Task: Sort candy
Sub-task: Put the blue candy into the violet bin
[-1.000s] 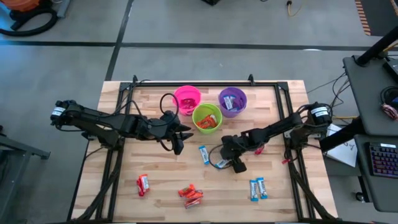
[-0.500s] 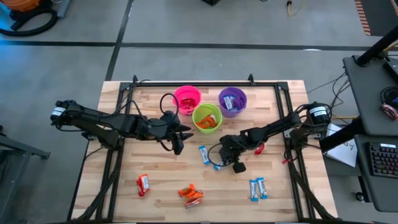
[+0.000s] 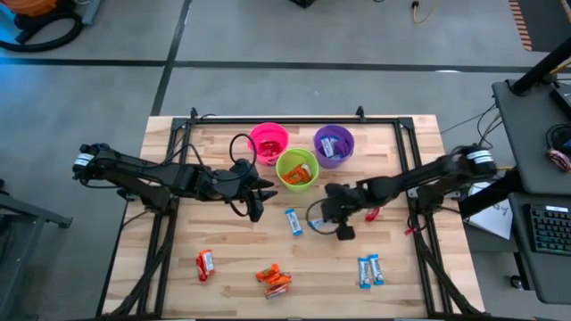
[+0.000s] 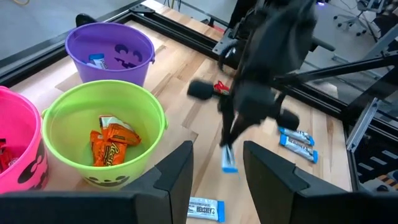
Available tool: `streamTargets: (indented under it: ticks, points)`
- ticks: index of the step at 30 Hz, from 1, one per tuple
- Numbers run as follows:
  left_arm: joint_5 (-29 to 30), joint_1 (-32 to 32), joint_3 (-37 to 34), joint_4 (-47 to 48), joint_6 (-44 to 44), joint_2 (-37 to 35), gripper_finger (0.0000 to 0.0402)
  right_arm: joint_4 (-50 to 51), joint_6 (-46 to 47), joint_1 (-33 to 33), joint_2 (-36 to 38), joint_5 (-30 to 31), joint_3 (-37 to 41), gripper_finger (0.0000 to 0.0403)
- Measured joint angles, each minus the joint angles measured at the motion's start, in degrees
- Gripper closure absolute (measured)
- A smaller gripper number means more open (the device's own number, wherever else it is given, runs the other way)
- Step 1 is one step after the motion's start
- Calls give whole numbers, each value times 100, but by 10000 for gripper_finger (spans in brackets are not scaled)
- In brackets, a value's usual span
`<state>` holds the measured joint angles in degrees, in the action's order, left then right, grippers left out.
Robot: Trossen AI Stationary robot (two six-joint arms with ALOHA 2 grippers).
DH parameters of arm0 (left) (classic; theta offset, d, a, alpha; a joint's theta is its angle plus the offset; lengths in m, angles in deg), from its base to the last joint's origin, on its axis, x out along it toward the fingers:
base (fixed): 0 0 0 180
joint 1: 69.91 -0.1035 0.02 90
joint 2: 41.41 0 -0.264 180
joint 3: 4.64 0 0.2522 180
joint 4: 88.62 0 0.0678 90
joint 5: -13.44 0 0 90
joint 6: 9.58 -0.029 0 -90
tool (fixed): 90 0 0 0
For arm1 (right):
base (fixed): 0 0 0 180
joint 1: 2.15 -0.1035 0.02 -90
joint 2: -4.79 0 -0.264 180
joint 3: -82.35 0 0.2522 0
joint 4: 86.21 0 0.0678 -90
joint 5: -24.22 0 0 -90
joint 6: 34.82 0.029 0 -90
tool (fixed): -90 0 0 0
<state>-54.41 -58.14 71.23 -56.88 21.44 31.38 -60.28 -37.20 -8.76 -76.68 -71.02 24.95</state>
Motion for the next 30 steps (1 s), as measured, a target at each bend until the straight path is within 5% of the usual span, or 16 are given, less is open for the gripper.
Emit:
streamTargets:
  ticks: [8, 15, 23, 30]
  points:
    - [0, -12, 0, 0, -4, 0, 277, 263, 708, 182, 1639, 988, -9, 395]
    - [0, -114, 0, -2, -5, 0, 277, 318, 1803, 892, 2385, 3426, -323, 395]
    - [0, -192, 0, -1, 1, 0, 277, 1354, 2491, 2425, 1868, 3429, -982, 395]
    - [-14, -197, 0, 123, 586, -1, 277, 1886, 2503, 3104, 990, 2432, -1409, 394]
